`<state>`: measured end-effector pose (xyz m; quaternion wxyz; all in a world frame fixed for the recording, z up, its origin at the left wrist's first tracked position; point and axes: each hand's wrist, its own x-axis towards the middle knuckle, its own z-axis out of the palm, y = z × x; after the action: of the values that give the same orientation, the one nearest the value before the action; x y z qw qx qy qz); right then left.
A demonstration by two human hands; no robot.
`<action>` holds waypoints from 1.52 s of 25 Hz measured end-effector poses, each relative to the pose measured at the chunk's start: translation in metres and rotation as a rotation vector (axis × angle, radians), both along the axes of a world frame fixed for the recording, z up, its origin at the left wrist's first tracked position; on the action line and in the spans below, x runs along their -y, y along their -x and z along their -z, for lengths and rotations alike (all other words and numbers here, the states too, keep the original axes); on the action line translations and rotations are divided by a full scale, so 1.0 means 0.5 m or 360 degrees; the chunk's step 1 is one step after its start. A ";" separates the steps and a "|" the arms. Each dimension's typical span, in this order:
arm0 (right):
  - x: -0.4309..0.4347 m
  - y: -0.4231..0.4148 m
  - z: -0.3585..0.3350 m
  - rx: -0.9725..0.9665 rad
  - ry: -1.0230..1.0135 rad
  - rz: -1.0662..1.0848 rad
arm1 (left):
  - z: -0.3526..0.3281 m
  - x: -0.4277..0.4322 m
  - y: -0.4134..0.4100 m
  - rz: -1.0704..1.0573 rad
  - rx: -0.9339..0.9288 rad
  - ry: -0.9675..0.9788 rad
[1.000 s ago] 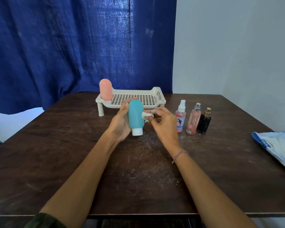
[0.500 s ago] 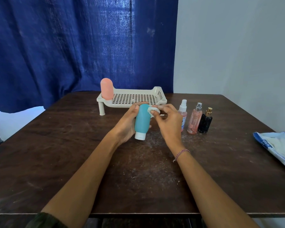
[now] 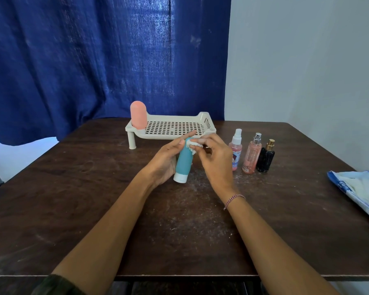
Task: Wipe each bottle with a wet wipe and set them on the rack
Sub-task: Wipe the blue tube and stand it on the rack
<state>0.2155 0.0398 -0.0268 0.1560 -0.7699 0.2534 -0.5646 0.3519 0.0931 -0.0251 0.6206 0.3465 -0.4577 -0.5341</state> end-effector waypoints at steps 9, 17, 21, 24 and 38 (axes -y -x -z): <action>-0.036 -0.015 -0.001 -0.0330 0.0269 -0.0191 | 0.002 0.003 -0.011 -0.0094 -0.0226 0.0152; -0.056 -0.026 0.001 -0.0742 0.0509 -0.0219 | -0.006 0.000 -0.027 -0.0458 -0.0325 0.0208; -0.056 -0.025 0.002 -0.0780 0.0470 -0.0237 | -0.012 -0.003 -0.029 -0.0598 -0.0355 0.0217; -0.053 -0.024 0.002 -0.0674 0.0358 -0.0220 | -0.012 -0.001 -0.029 -0.0657 -0.0414 0.0224; -0.038 -0.020 0.002 -0.0389 0.0185 -0.0175 | -0.016 0.002 -0.030 -0.0620 -0.0587 0.0133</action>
<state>0.2255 0.0587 -0.0277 0.1096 -0.8534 0.1947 -0.4709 0.3670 0.0919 -0.0170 0.7983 0.2989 -0.2834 -0.4394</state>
